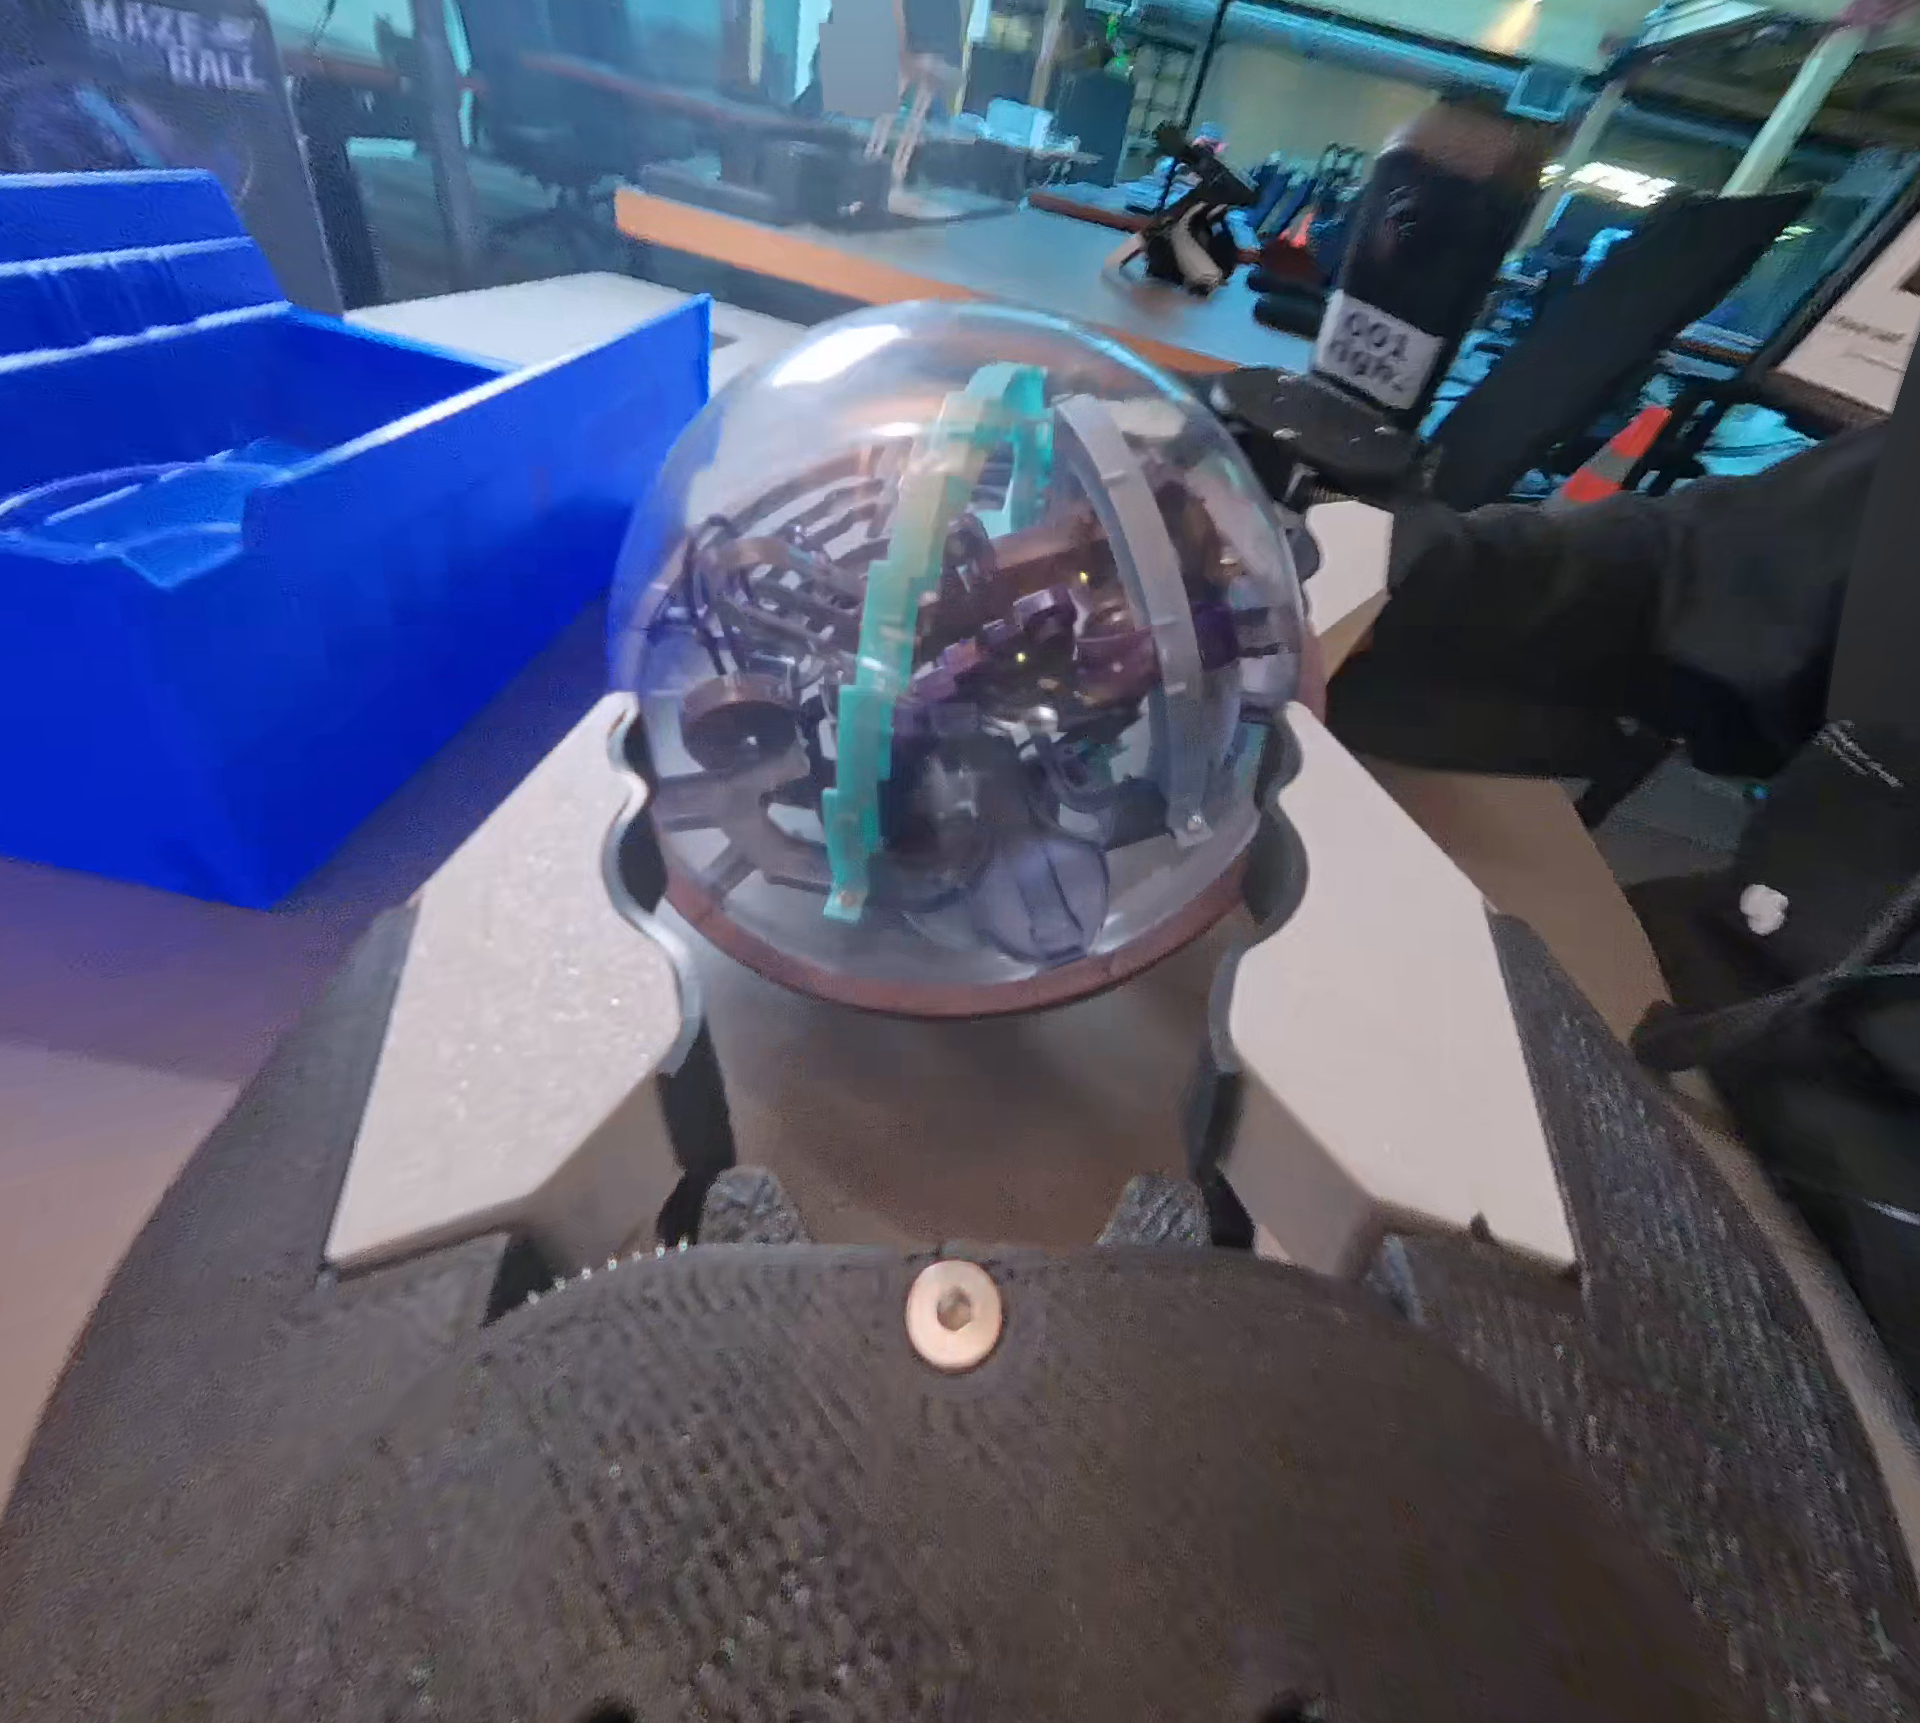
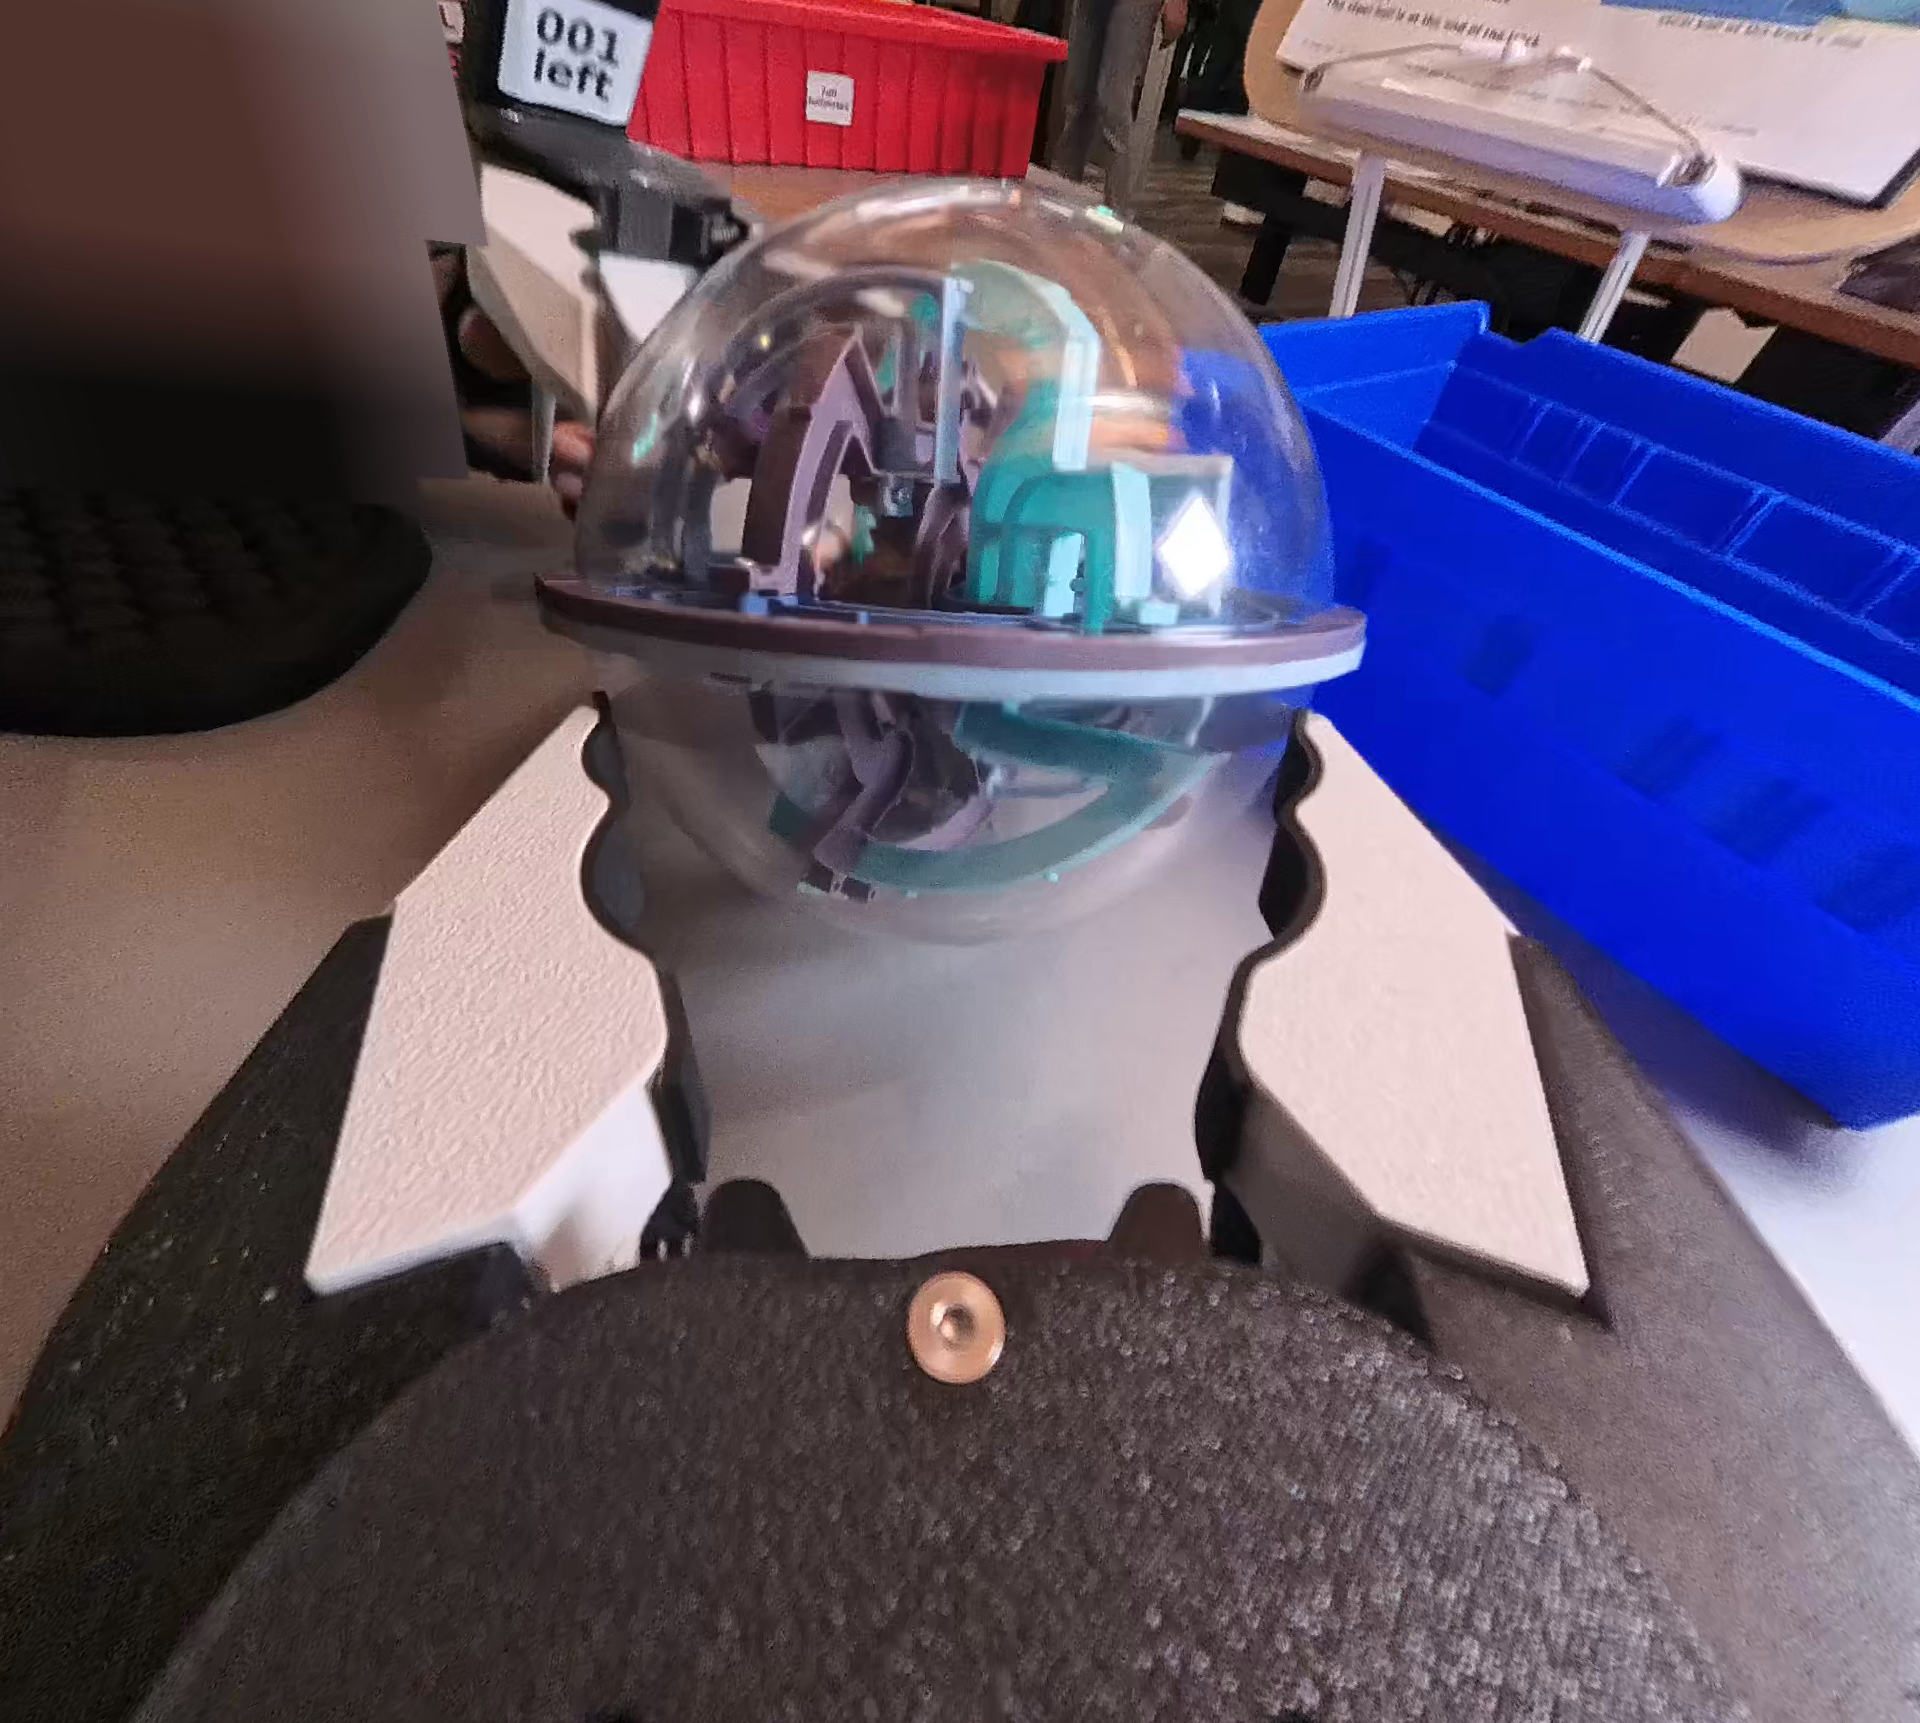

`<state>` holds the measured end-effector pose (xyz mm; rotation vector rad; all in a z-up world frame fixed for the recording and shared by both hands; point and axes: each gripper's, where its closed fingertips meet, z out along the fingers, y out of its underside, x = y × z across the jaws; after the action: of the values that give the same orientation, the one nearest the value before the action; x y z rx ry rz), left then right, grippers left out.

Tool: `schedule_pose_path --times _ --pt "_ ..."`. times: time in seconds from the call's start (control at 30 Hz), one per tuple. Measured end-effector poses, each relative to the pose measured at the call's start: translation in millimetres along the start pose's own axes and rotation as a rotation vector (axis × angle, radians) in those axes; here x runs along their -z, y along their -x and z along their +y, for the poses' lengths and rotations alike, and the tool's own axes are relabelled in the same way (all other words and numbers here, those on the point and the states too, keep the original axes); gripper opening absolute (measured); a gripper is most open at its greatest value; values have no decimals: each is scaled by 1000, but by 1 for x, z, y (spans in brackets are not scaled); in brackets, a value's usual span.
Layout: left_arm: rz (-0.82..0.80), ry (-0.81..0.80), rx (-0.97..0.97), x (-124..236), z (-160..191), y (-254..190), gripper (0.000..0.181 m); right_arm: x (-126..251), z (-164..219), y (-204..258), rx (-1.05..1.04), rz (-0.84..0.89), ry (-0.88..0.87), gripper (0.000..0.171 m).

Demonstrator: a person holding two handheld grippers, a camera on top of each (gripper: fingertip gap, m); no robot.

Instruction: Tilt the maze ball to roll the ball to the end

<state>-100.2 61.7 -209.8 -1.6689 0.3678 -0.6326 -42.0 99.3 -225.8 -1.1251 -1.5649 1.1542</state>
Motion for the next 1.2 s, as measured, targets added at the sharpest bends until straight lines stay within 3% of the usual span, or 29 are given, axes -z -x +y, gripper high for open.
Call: schedule_pose_path --times 0.13,0.23,0.33,0.4,0.5,0.57,0.93,1.1,1.2 --pt "38 70 112 -3 14 -5 117 5 -16 3 7 -2 -79 122" --pt "165 199 261 -6 36 -23 113 13 -33 9 -56 -55 -157 122" --pt "260 360 164 -1 62 -40 98 21 -47 11 -131 -110 -184 114" --pt "187 322 48 -1 54 -30 118 23 -47 9 -95 -102 -165 106" --pt "47 164 -113 -3 24 -11 130 22 -44 7 -59 -88 -145 104" --pt "46 121 -184 -9 17 -15 132 19 -45 8 -59 -95 -146 104" --pt "99 80 16 -19 24 -22 126 20 -44 8 -62 -114 -103 116" --pt "103 79 86 -20 26 -20 122 28 -6 6 6 -149 96 129" --pt "99 81 110 -20 26 -19 120 22 3 3 37 -98 121 129"
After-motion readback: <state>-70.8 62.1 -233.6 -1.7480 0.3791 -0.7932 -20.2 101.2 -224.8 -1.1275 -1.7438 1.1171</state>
